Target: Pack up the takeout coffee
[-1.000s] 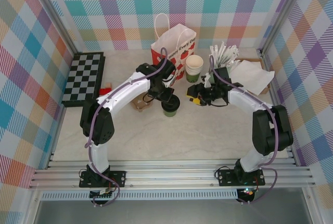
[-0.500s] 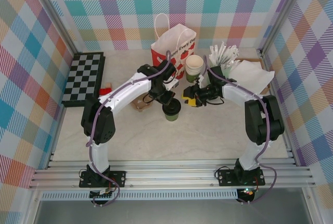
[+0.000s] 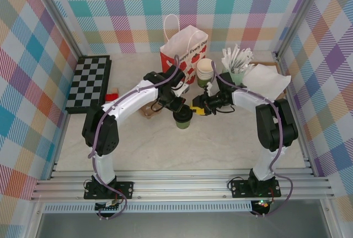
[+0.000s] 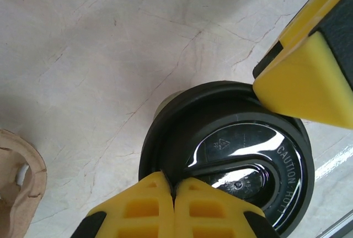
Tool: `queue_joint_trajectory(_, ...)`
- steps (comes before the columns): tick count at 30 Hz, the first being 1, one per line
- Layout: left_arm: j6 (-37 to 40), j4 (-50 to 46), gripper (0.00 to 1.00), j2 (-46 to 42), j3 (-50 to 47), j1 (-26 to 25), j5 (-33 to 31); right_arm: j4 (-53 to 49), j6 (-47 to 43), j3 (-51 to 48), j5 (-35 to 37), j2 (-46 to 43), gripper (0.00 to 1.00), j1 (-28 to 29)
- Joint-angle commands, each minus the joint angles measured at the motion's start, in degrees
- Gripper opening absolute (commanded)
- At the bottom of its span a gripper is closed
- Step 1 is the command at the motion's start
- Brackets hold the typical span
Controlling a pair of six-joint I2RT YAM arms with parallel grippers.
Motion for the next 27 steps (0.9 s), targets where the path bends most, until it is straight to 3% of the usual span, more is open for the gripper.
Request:
queue_joint_trajectory(1, -3.01, 0.77, 0.00, 0.81, -7.33, -0.47, 2.47, -1.82, -0.15, -6.69, 7.39, 3.93, 0.34, 0.92)
queue_joint_trajectory(7, -6.31, 3.14, 0.00, 0.60, -17.85, -0.48, 3.70, -0.42, 0.41, -10.62, 10.08, 3.36, 0.33, 0.89)
queue_joint_trajectory(14, -8.21, -2.12, 0.00, -0.07, -8.50, -0.22, -0.59, -1.20, 1.15, -3.69, 10.20, -1.49, 0.38, 0.95)
queue_joint_trajectory(18, -13.78, -4.72, 0.00, 0.70, -1.84, -0.28, -3.34, 1.91, 4.45, -1.48, 12.78, -5.68, 0.49, 0.86)
queue_joint_trajectory(22, -19.32, -3.43, 0.00, -1.79, -1.64, -0.54, -4.89, 3.11, 6.57, 1.10, 12.00, -7.61, 0.62, 0.84)
queue_joint_trajectory(27, -27.33, -3.15, 0.00, -4.86, -2.54, -0.74, -8.00, 11.81, 13.66, -6.62, 18.89, -16.00, 0.90, 1.01)
